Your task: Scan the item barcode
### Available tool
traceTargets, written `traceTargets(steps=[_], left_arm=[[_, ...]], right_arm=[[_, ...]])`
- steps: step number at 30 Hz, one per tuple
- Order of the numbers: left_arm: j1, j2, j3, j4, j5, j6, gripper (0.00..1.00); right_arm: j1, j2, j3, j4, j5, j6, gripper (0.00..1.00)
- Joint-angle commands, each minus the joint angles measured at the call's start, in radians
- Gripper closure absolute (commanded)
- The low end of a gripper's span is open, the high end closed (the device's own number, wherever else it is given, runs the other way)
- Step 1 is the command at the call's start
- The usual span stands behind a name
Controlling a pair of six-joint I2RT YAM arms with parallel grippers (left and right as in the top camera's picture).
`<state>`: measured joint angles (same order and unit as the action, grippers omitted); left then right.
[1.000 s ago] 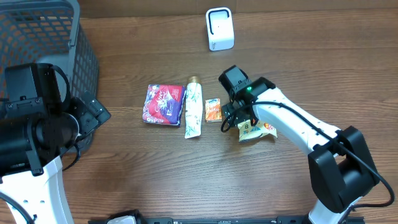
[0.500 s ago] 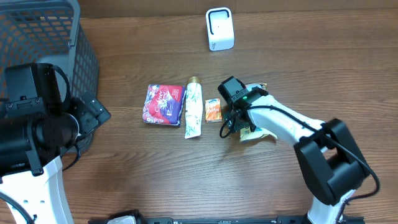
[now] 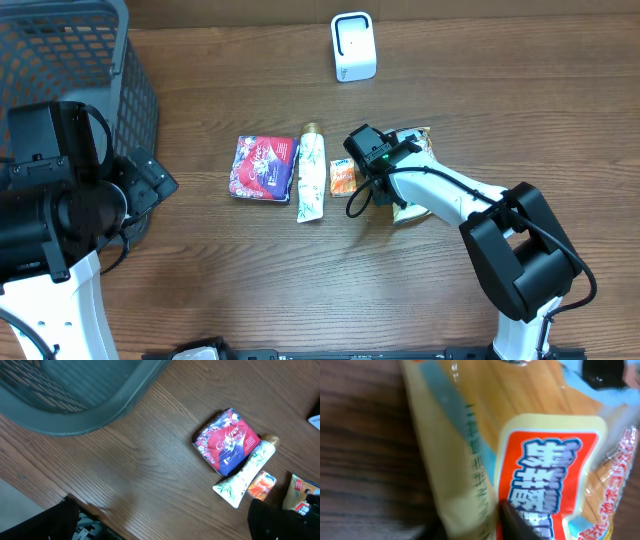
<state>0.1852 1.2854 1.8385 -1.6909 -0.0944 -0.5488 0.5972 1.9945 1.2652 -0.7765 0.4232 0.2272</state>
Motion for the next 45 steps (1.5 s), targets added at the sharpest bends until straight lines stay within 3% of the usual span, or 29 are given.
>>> traceTargets(steps=[1,9,15,20,26,32,36,39,42,45], left_arm=[[0.005,0.003,-0.005,0.001,-0.01,-0.016,0.0],[0.005,0.003,-0.005,0.001,-0.01,-0.016,0.0],[0.005,0.003,-0.005,0.001,-0.01,-0.016,0.0],[0.005,0.003,-0.005,0.001,-0.01,-0.016,0.0],[0.005,0.003,-0.005,0.001,-0.01,-0.016,0.0],[0.005,0.003,-0.005,0.001,-0.01,-0.016,0.0],[0.005,0.003,-0.005,0.001,-0.01,-0.016,0.0],[0.005,0.003,-0.005,0.002,-0.01,-0.016,0.0],[0.005,0.003,-0.005,0.001,-0.01,-0.016,0.0],[0.005,0.003,-0.005,0.001,-0.01,-0.016,0.0]], right_arm=[[-0.01,0.07,-0.006,-0.037,-0.039,0.026,0.96],[-0.034,0.065,0.28,-0.277,-0.187,0.065,0.96],[-0.146,0.063,0.568,-0.469,-0.647,-0.039,0.96],[-0.283,0.064,0.589,-0.475,-1.094,-0.164,0.96],[-0.414,0.067,0.5,-0.448,-1.348,-0.21,0.96],[-0.484,0.079,0.368,-0.384,-1.289,-0.174,0.96],[-0.516,0.079,0.342,-0.373,-1.028,-0.056,0.96],[-0.532,0.079,0.346,-0.381,-0.796,-0.005,0.75],[-0.548,0.078,0.354,-0.407,-0.692,-0.006,0.56],[-0.56,0.078,0.383,-0.439,-0.624,-0.006,0.5]])
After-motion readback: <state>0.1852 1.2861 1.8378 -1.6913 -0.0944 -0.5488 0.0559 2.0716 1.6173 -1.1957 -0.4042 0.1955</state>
